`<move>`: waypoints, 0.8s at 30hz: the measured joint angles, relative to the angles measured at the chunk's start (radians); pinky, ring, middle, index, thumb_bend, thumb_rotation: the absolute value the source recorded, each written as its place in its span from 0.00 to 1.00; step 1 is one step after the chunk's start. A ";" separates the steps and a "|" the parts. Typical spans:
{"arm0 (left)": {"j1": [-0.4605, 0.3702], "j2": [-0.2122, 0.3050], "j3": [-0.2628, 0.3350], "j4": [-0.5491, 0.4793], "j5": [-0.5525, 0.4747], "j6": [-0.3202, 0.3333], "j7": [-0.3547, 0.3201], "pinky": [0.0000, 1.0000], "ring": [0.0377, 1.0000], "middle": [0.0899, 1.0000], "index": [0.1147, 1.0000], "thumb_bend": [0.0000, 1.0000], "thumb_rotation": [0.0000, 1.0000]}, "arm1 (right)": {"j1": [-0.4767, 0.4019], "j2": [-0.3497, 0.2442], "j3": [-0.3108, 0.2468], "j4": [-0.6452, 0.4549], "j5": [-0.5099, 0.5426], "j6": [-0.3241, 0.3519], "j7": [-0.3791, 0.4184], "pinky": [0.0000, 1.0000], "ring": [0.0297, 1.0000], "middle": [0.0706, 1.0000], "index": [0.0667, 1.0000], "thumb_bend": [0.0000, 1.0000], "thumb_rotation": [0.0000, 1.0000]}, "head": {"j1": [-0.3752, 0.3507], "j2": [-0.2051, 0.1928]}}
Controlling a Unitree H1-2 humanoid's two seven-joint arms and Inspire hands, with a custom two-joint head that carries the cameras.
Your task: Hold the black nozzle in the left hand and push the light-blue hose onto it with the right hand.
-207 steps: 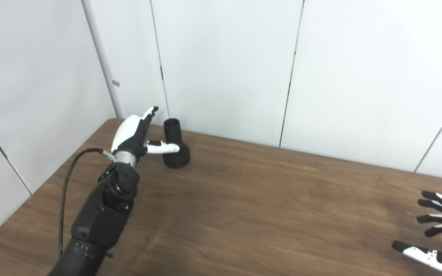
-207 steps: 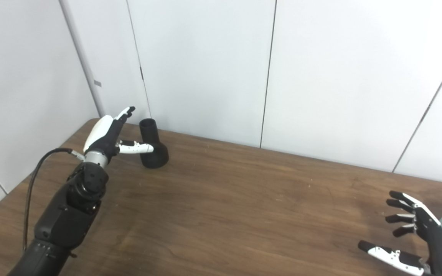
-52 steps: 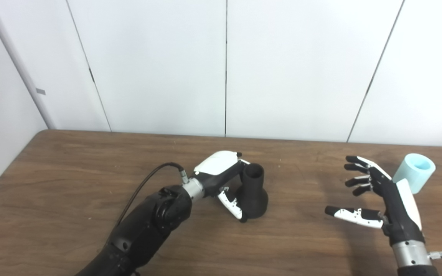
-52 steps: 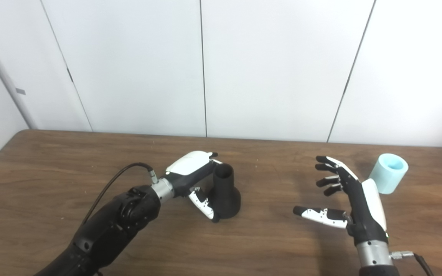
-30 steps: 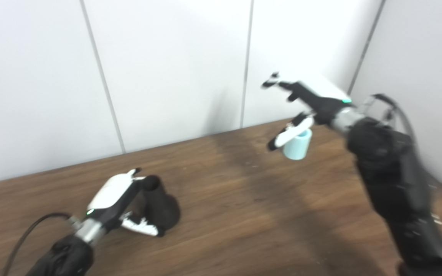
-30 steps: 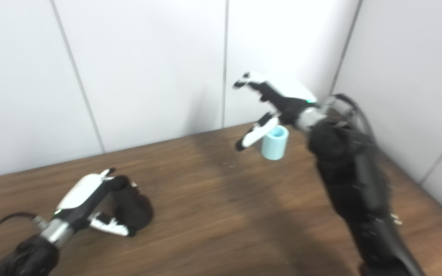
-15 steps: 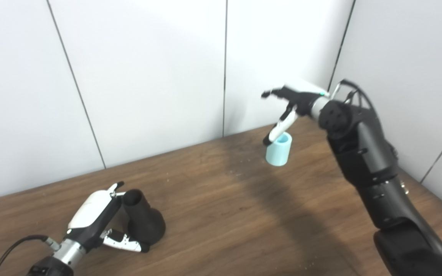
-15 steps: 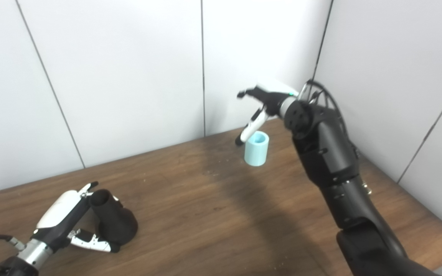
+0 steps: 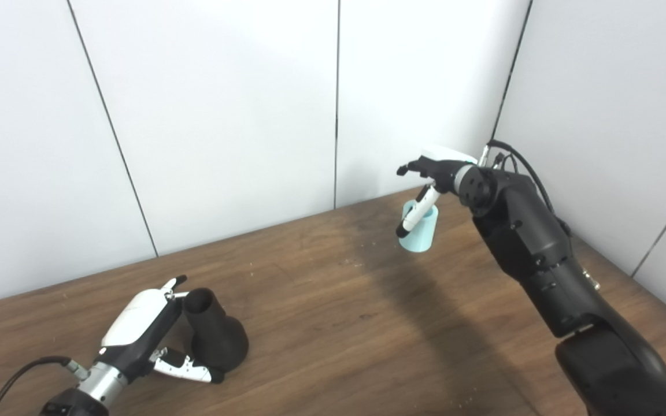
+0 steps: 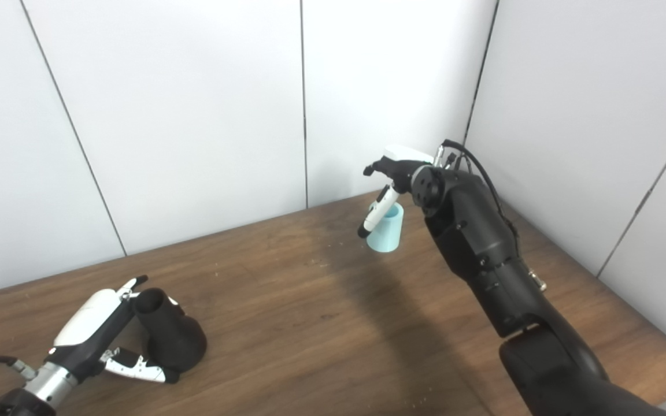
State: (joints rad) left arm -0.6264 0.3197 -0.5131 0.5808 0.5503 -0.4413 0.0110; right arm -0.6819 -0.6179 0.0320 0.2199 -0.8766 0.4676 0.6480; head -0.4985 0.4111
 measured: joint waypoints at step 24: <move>0.015 0.013 0.004 -0.027 0.000 0.011 -0.001 1.00 0.61 0.45 0.40 0.53 0.00 | -0.003 -0.014 0.028 0.172 0.032 0.000 -0.128 0.65 0.77 0.87 0.86 0.95 0.18 | 0.012 0.021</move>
State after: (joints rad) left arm -0.6118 0.3327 -0.5092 0.5534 0.5504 -0.4305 0.0101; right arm -0.6846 -0.6317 0.0602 0.3922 -0.8450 0.4678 0.5199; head -0.4863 0.4326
